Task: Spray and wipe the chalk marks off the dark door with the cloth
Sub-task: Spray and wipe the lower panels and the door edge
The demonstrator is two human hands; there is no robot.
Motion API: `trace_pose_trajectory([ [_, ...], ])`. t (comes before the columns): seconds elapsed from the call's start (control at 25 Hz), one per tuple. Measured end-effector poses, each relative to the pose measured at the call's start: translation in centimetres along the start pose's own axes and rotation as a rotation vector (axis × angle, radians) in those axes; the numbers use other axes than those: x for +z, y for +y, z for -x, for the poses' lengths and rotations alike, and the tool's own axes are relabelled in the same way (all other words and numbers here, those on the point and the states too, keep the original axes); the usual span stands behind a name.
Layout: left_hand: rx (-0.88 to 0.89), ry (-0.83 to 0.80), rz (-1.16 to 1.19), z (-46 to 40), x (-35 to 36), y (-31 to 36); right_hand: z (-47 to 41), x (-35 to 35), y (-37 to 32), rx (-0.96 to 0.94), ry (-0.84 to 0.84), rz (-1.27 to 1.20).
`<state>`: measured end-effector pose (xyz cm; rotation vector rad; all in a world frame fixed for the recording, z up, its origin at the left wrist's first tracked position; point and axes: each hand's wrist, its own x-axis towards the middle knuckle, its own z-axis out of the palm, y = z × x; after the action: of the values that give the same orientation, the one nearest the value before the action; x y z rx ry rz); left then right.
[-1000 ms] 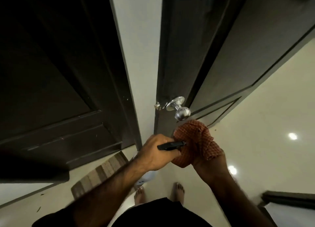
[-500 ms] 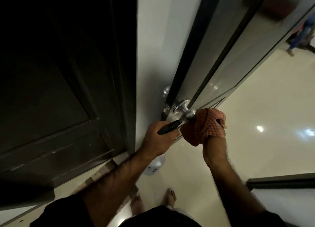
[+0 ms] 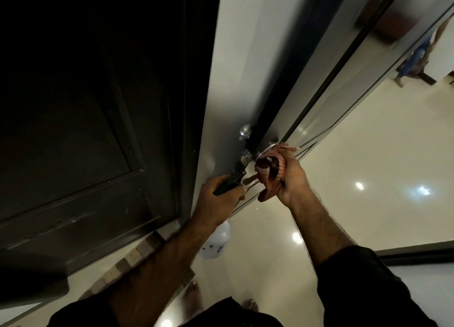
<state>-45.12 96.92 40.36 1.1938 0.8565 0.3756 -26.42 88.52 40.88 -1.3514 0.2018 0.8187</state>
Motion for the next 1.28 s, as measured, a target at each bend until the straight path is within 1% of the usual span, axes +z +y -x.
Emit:
trace_pose_trajectory([
  [0.04, 0.018, -0.003, -0.001, 0.0, 0.0, 0.3, -0.2, 0.0, 0.1, -0.100, 0.013, 0.188],
  [0.08, 0.031, -0.002, 0.002, 0.0, 0.0, 0.5, -0.2, -0.2, 0.4, -0.276, 0.053, 0.461],
  [0.16, 0.037, 0.006, 0.007, -0.3, 0.1, 1.0, 0.2, -1.2, 1.5, -0.714, 0.094, 1.012],
  [0.2, 0.033, 0.007, 0.014, -0.5, 0.1, 1.0, 0.2, -1.9, 2.2, -0.899, 0.094, 1.205],
  [0.24, 0.028, 0.003, 0.024, -0.7, 0.1, 1.1, -0.1, -2.7, 2.8, -1.058, 0.080, 1.336],
  [0.28, 0.025, -0.005, 0.027, -0.8, 0.1, 1.2, -0.5, -3.4, 3.0, -1.178, 0.048, 1.405],
  [0.32, 0.020, -0.010, 0.026, -0.9, 0.1, 1.2, -0.9, -4.0, 2.8, -1.230, 0.009, 1.434],
  [0.36, 0.019, -0.014, 0.026, -1.0, 0.2, 1.2, -1.1, -4.2, 2.4, -1.201, -0.022, 1.403],
  [0.44, 0.029, -0.018, 0.026, -1.1, 0.5, 1.3, -1.1, -3.5, 1.7, -0.981, -0.067, 1.161],
  [0.52, 0.028, -0.023, 0.017, -1.1, 0.8, 1.1, -1.0, -2.3, 1.2, -0.782, -0.022, 0.914],
  [0.56, 0.027, -0.023, 0.010, -1.2, 0.9, 1.0, -1.2, -1.9, 1.1, -0.649, -0.006, 0.758],
  [0.64, 0.033, -0.015, -0.008, -1.2, 1.2, 0.9, -1.0, -1.1, 0.7, -0.299, 0.015, 0.361],
  [0.68, 0.036, -0.016, -0.013, -1.2, 1.2, 0.9, -0.8, -1.0, 0.6, -0.148, 0.035, 0.211],
  [0.72, 0.034, -0.018, -0.019, -1.2, 1.3, 1.0, -0.6, -0.9, 0.6, -0.051, 0.059, 0.125],
  [0.76, 0.025, -0.014, -0.024, -1.2, 1.3, 1.0, -0.7, -0.9, 0.7, -0.015, 0.069, 0.095],
  [0.8, 0.015, -0.006, -0.026, -1.3, 1.3, 0.9, -0.8, -1.1, 0.7, -0.023, 0.079, 0.124],
  [0.88, -0.001, 0.010, -0.041, -1.6, 1.1, 0.6, -0.8, -1.7, 0.9, -0.145, 0.086, 0.329],
  [0.92, -0.001, 0.007, -0.056, -1.8, 1.1, 0.4, -1.0, -2.1, 0.9, -0.266, 0.054, 0.476],
  [1.04, 0.037, -0.053, -0.157, -2.4, 1.6, 0.2, -1.5, -3.4, 1.0, -0.764, -0.112, 0.979],
  [1.08, 0.043, -0.059, -0.181, -2.6, 2.0, 0.3, -2.0, -4.1, 1.1, -0.879, -0.147, 1.098],
  [1.12, 0.047, -0.055, -0.200, -2.7, 2.5, 0.4, -2.4, -4.5, 1.1, -0.937, -0.178, 1.168],
  [1.2, 0.069, -0.045, -0.242, -2.7, 3.5, 0.8, -3.4, -5.3, 0.9, -0.971, -0.278, 1.095],
  [1.24, 0.080, -0.046, -0.267, -2.8, 3.9, 1.0, -3.6, -5.2, 0.9, -0.923, -0.310, 0.963],
  [1.28, 0.092, -0.050, -0.286, -2.8, 4.3, 1.1, -3.6, -4.8, 0.9, -0.805, -0.324, 0.789],
])
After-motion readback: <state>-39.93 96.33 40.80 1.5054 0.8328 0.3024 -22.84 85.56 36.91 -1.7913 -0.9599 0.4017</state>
